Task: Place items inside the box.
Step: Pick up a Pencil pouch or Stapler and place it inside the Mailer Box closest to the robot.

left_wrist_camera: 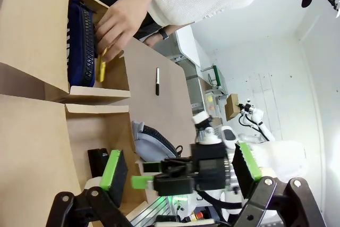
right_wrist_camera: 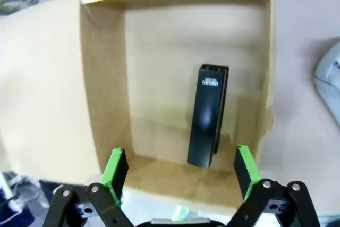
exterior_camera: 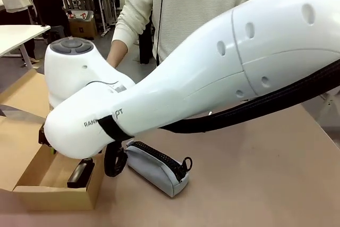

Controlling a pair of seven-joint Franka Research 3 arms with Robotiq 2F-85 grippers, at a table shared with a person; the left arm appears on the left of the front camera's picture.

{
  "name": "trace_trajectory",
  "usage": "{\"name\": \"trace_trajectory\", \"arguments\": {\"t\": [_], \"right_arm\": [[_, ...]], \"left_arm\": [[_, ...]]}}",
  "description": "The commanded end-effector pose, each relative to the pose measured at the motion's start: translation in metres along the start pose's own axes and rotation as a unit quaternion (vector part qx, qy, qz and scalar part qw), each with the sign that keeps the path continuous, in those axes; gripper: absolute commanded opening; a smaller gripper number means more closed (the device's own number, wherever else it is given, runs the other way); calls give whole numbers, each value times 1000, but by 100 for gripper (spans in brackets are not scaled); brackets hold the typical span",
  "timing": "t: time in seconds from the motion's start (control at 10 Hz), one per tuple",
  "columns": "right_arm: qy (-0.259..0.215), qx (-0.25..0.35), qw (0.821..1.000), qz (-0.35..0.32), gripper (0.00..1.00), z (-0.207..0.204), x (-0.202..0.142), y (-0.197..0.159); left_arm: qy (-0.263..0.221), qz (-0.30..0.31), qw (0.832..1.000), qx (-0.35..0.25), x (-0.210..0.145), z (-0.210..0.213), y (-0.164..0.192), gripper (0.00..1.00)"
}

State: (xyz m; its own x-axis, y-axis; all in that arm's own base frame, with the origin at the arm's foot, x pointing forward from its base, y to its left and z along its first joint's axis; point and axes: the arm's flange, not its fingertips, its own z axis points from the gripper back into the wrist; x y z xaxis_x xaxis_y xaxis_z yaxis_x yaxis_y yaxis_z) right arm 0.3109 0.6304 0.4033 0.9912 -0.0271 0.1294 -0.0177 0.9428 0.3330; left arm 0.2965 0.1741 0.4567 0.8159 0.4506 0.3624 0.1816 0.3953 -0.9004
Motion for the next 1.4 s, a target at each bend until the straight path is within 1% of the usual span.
{"name": "trace_trajectory", "arguments": {"t": [0.0, 0.1, 0.2, 0.3, 0.4, 0.5, 0.6, 0.7, 0.9, 1.0, 1.1, 1.2, 1.3], "right_arm": [[50, 37, 998, 23, 100, 76, -14, -65], [109, 46, 991, 56, 100, 116, -27, -102], [206, 59, 975, 60, 100, 151, -49, -142], [228, 24, 973, 32, 100, 168, -73, -171], [216, 36, 975, 41, 100, 185, -100, -195], [181, 41, 982, 20, 100, 199, -123, -218], [125, 74, 988, -46, 100, 198, -129, -214], [212, 50, 975, 32, 100, 171, -110, -161], [212, 50, 975, 32, 100, 171, -110, -161], [190, 54, 980, 11, 100, 188, -128, -192], [174, 93, 980, 7, 100, 196, -109, -225], [161, 146, 976, -3, 100, 209, -96, -267], [144, 205, 968, -24, 100, 220, -85, -308]], "left_arm": [[-1, -14, 1000, -7, -1, 2, 0, 100], [-1, -14, 1000, -7, -1, 2, 0, 100], [-1, -14, 1000, -7, -1, 2, 0, 100], [-1, -14, 1000, -7, -1, 2, 0, 100], [-1, -14, 1000, -7, -1, 2, 0, 100], [-1, -14, 1000, -7, -1, 2, 0, 100], [-1, -14, 1000, -7, -1, 2, 0, 100], [-1, -14, 1000, -7, -1, 2, 0, 100], [-1, -14, 1000, -7, -1, 2, 0, 100], [-1, -14, 1000, -7, -1, 2, 0, 100], [-1, -14, 1000, -7, -1, 2, 0, 100], [-1, -14, 1000, -7, -1, 2, 0, 100], [-1, -14, 1000, -7, -1, 2, 0, 100]]}}
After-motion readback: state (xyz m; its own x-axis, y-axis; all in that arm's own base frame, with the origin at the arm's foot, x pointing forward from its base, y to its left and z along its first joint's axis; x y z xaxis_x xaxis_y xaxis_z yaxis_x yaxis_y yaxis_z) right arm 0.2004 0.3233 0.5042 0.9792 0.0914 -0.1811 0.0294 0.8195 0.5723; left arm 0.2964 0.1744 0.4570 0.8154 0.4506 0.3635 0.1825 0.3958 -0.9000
